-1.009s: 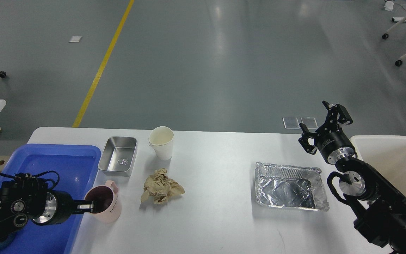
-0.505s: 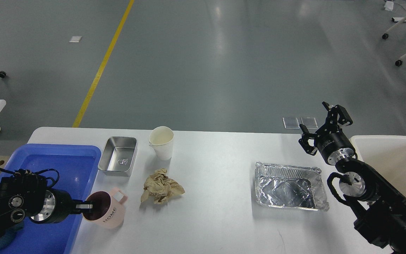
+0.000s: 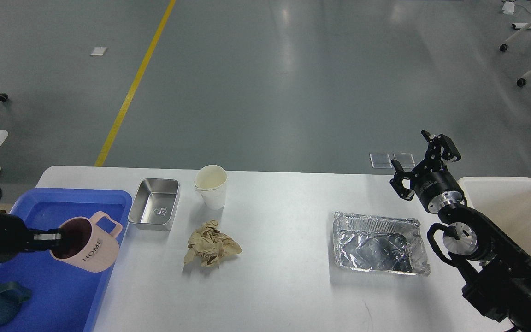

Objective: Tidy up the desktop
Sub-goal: 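Grasp the pink mug with the left gripper and lift it, then lower the pink mug into the blue tray and release it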

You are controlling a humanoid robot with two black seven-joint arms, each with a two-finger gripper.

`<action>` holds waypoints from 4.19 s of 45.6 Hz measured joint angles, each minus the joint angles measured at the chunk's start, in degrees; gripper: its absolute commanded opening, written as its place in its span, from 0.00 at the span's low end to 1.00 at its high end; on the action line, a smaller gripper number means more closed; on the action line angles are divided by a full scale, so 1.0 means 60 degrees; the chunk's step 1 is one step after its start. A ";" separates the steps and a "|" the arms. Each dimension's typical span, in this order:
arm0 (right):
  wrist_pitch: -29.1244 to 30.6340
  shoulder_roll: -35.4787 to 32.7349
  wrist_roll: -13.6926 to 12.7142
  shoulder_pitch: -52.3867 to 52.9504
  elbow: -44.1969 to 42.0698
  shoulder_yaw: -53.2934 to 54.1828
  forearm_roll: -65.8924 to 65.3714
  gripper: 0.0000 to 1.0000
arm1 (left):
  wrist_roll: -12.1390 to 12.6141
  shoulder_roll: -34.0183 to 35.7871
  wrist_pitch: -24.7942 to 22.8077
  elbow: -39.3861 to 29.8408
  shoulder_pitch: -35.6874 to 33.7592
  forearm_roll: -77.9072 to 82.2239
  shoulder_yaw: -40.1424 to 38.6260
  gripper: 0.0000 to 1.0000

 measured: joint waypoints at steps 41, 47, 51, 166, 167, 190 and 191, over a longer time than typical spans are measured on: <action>-0.0014 0.0122 0.0000 0.0114 -0.0011 0.0000 -0.0001 1.00 | -0.0630 0.1900 -0.0323 0.0257 0.0149 -0.1639 -0.0345 0.00; -0.0014 0.0125 0.0000 0.0114 -0.0095 0.0000 -0.0003 1.00 | -0.0661 0.1841 0.0437 0.0305 0.0159 -0.1625 0.0711 0.00; -0.0014 0.0136 0.0000 0.0114 -0.0111 0.0000 -0.0003 1.00 | -0.0666 0.1749 0.0827 0.0318 0.0161 -0.1624 0.1240 0.00; -0.0014 0.0125 0.0000 0.0114 -0.0160 -0.0015 -0.0012 1.00 | -0.0637 -0.0233 0.2775 0.1951 0.0556 -0.1666 0.3546 0.26; -0.0014 0.0125 0.0000 0.0115 -0.0160 -0.0014 -0.0012 1.00 | -0.0641 -0.0233 0.2817 0.1951 0.0555 -0.1657 0.3566 0.20; -0.0014 0.0125 0.0000 0.0138 -0.0160 -0.0014 -0.0012 1.00 | -0.0602 -0.0144 0.2457 0.1943 0.0512 -0.1678 0.3568 0.37; -0.0014 0.0125 0.0000 0.0138 -0.0160 -0.0014 -0.0012 1.00 | -0.0586 -0.0143 0.2475 0.1956 0.0500 -0.1686 0.3554 0.41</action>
